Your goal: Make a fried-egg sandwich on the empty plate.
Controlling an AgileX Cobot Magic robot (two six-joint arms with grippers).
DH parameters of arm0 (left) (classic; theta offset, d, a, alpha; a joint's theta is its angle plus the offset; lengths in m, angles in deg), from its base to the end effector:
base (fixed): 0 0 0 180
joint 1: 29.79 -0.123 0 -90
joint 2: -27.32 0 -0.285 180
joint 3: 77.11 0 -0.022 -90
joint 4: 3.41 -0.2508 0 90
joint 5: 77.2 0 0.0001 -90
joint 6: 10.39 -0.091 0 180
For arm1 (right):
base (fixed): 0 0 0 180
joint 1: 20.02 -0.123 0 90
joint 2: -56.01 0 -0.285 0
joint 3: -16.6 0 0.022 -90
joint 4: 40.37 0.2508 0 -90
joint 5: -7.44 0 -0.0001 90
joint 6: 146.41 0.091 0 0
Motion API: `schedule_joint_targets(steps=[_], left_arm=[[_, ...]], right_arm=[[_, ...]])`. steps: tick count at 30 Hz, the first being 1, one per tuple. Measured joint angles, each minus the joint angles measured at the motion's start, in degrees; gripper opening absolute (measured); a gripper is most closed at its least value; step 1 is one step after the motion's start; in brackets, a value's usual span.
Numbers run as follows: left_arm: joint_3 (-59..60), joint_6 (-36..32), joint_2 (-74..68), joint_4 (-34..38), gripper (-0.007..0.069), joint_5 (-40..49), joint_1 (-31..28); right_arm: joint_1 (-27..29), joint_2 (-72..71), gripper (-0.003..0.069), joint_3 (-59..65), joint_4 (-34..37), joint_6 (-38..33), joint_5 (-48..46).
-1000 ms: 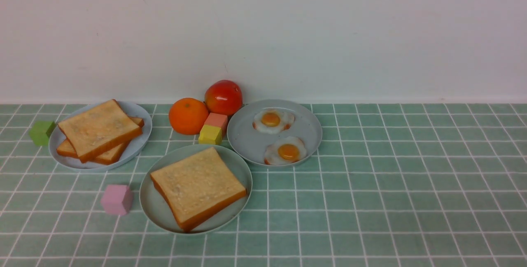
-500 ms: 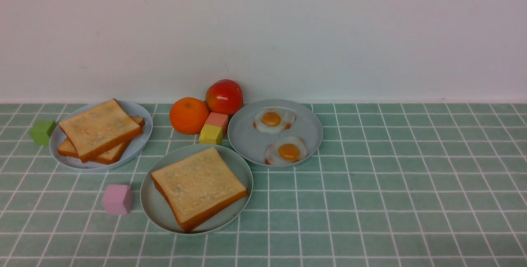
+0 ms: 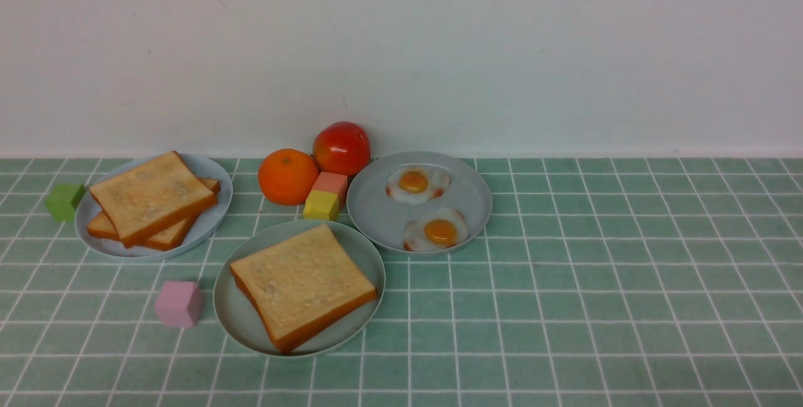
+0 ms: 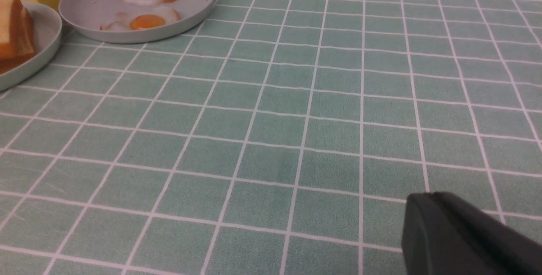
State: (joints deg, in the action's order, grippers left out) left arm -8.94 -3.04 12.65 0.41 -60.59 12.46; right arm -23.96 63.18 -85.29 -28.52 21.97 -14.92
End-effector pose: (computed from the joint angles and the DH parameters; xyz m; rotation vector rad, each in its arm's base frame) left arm 0.0433 -0.0417 0.2333 0.4950 1.7168 -0.6942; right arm 0.0514 0.0107 0.1742 -0.1286 1.8673 0.1129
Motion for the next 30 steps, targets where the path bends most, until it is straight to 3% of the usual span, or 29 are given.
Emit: schedule_joint_targets(steps=[11, 14, 17, 19, 22, 23, 26, 30], left_arm=[[0.00, 0.04, 0.00, -0.24, 0.0004, -0.18, 0.00], [0.00, 0.04, 0.00, -4.13, 0.0004, -1.30, -0.99], [0.00, 0.32, 0.98, -7.97, 0.0003, -1.49, -6.08], [0.80, 1.24, 3.23, -8.33, -0.0013, -1.95, -12.72], [2.92, 1.60, 6.11, -7.24, -0.0013, -2.65, -19.81], [5.34, 1.76, 7.35, -5.36, -0.0013, -3.99, -25.87], [9.60, 1.82, 7.53, -2.15, -0.0013, -5.12, -32.65], [10.57, 2.22, 7.53, -0.44, -0.0013, 1.46, -38.06]], right_arm=[[0.00, 0.00, -0.0001, 0.00, 0.00, -0.05, 0.00], [0.00, 0.00, 0.0001, 0.00, 0.00, -0.05, 0.00], [0.00, 0.00, 0.0001, 0.00, 0.06, -0.05, 0.00], [0.00, 0.00, 0.0003, 0.00, 0.18, -0.05, 0.00], [0.00, 0.00, 0.0004, 0.00, 0.17, -0.05, 0.00], [0.00, 0.00, 0.0006, 0.00, 0.17, -0.05, 0.00], [0.00, 0.00, 0.0008, 0.00, 0.24, -0.05, 0.00], [0.00, 0.00, 0.0013, 0.00, 0.24, -0.05, 0.00]])
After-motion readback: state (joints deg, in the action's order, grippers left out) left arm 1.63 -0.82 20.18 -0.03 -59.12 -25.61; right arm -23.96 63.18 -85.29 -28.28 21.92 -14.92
